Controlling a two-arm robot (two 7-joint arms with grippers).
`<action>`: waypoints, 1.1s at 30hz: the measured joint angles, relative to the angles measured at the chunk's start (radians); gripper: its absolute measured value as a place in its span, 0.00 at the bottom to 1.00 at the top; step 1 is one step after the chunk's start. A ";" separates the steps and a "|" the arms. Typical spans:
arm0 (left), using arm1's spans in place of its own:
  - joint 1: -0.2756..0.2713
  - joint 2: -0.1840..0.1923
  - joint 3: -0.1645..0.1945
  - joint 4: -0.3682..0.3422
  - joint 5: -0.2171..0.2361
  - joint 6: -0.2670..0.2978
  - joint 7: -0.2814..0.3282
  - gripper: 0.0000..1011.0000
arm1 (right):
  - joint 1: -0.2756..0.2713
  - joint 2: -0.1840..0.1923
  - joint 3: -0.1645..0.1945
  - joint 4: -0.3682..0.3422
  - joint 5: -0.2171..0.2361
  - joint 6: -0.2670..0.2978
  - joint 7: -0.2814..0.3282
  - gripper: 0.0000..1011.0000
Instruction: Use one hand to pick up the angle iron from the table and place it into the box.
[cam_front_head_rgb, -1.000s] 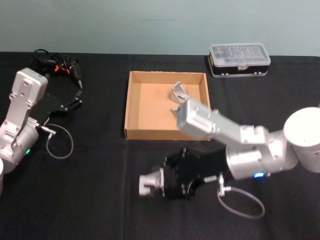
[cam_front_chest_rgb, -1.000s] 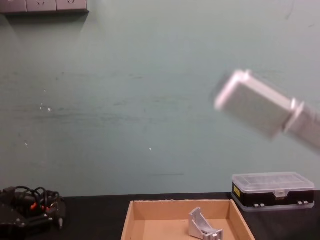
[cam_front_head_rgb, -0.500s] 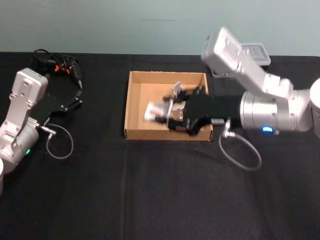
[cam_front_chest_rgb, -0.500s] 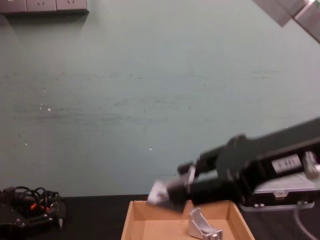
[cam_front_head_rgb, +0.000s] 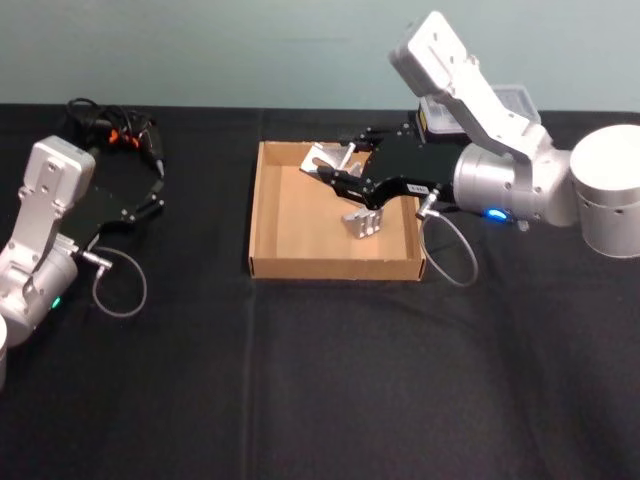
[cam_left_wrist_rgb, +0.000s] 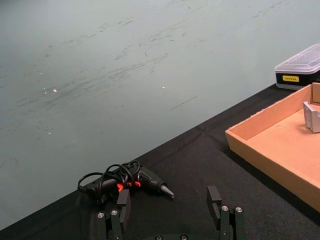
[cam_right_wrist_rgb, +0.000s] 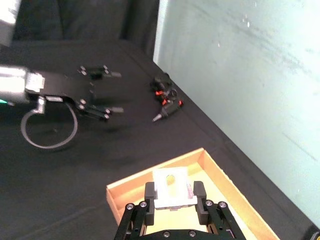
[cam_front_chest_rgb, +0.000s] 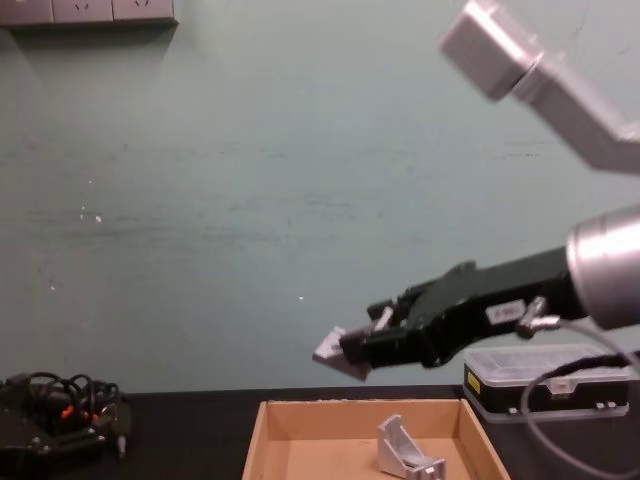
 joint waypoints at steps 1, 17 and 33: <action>0.000 0.000 0.000 0.000 0.000 0.000 0.000 0.99 | 0.004 -0.007 -0.003 0.014 -0.005 0.001 0.000 0.46; 0.000 0.000 0.000 0.000 0.000 0.000 0.000 0.99 | 0.097 -0.162 -0.066 0.315 -0.097 0.009 0.016 0.46; 0.000 0.000 0.000 0.000 0.000 0.000 0.000 0.99 | 0.155 -0.270 -0.080 0.469 -0.146 0.015 0.044 0.46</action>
